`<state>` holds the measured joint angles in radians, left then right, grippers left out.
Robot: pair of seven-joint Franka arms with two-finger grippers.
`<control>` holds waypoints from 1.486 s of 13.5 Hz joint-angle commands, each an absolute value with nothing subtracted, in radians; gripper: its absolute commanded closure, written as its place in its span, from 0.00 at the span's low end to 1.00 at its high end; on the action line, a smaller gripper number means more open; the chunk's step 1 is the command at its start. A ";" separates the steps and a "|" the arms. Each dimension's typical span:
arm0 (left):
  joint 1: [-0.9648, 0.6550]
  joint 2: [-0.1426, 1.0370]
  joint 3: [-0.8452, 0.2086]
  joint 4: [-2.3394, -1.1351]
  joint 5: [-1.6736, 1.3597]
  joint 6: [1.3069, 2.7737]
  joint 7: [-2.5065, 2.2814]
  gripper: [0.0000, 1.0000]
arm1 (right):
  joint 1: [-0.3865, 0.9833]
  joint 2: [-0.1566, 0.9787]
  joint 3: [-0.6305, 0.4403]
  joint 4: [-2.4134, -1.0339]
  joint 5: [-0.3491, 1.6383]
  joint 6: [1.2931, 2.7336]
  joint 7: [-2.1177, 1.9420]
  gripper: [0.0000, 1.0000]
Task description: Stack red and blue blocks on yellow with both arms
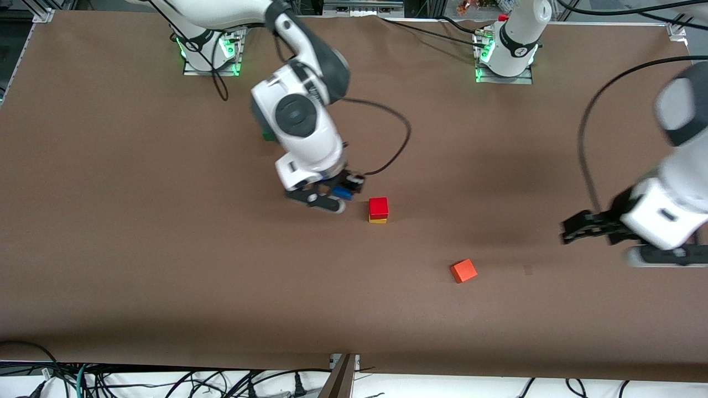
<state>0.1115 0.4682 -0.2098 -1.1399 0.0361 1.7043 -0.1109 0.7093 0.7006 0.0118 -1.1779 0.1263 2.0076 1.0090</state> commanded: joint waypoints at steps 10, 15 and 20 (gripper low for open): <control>0.179 0.226 -0.195 -1.368 0.052 1.497 -0.072 0.00 | 0.821 0.880 -0.002 -1.057 -0.084 2.158 1.017 0.53; 0.175 0.185 -0.195 -1.441 0.052 1.497 -0.074 0.00 | 0.821 0.890 -0.002 -1.057 -0.100 2.158 1.009 0.52; 0.181 0.199 -0.196 -1.434 0.052 1.499 -0.071 0.00 | 0.821 0.902 -0.002 -1.057 -0.100 2.177 1.002 0.47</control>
<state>0.1784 0.2091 -0.1959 -1.4209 0.0384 1.4886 -0.0913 0.8129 0.8745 0.0052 -1.0995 -0.0850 2.1784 1.0082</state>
